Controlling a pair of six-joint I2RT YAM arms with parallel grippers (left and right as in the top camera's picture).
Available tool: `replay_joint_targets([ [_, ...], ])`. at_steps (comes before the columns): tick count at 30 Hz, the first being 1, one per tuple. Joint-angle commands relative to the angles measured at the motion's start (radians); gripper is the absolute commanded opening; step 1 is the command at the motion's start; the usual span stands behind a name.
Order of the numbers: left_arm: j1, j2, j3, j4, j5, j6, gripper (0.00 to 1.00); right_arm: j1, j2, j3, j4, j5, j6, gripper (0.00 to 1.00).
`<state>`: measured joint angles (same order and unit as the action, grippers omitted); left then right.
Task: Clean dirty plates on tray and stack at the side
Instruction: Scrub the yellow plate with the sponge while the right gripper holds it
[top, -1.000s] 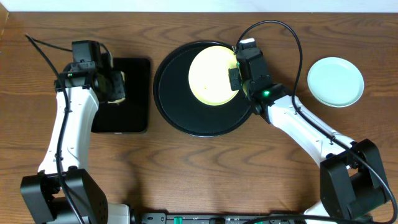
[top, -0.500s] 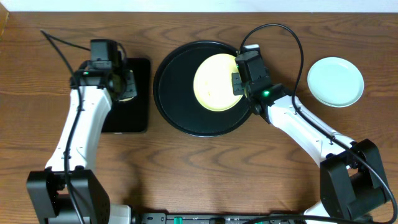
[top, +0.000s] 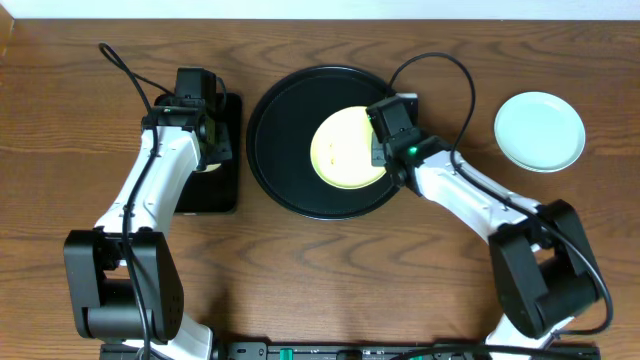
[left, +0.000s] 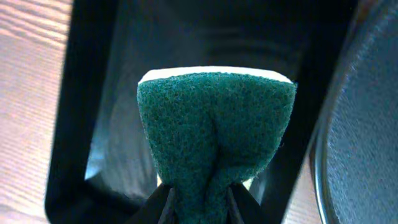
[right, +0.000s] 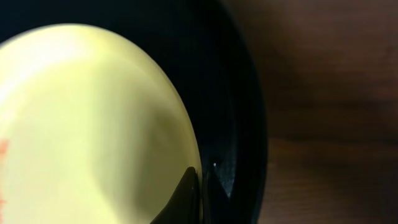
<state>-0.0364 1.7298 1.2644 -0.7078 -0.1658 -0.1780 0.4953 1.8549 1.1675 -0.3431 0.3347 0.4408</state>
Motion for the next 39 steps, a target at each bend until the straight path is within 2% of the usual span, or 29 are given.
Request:
replay_joint_targets([
  [1,0.000,-0.011,-0.005,0.000,-0.037,-0.043,0.07,0.010,0.008,-0.005,-0.001,0.005,0.026,0.01],
  [2,0.000,-0.017,-0.006,-0.014,-0.029,-0.037,0.07,0.010,0.008,-0.005,0.000,0.005,0.026,0.01],
  [5,0.002,-0.013,-0.006,-0.024,-0.138,-0.072,0.08,0.010,0.008,-0.005,0.002,0.005,0.026,0.01],
  [7,0.003,-0.017,-0.006,-0.027,-0.068,-0.090,0.07,0.010,0.008,-0.005,0.003,0.005,0.026,0.01],
  [10,0.000,-0.031,-0.006,-0.018,0.189,-0.089,0.07,0.010,0.008,-0.005,0.001,0.005,0.026,0.01],
  [14,0.000,-0.037,-0.006,0.063,0.642,-0.090,0.07,0.009,0.008,-0.005,-0.021,-0.019,0.027,0.01],
  [16,-0.008,-0.037,-0.006,0.090,0.782,-0.090,0.07,0.007,0.008,-0.005,-0.057,-0.071,0.026,0.01],
  [19,-0.036,-0.037,-0.006,0.068,0.781,-0.089,0.08,0.007,0.010,-0.005,-0.108,-0.104,0.027,0.01],
  [28,-0.225,-0.029,-0.007,0.053,0.568,-0.090,0.07,0.005,0.013,-0.036,-0.120,-0.097,0.026,0.01],
  [34,-0.321,-0.029,-0.007,0.074,0.490,-0.093,0.08,-0.013,0.013,-0.106,-0.010,-0.081,0.026,0.01],
  [39,-0.375,-0.018,-0.007,0.069,0.485,-0.101,0.08,-0.013,0.013,-0.131,0.018,-0.128,0.026,0.01],
])
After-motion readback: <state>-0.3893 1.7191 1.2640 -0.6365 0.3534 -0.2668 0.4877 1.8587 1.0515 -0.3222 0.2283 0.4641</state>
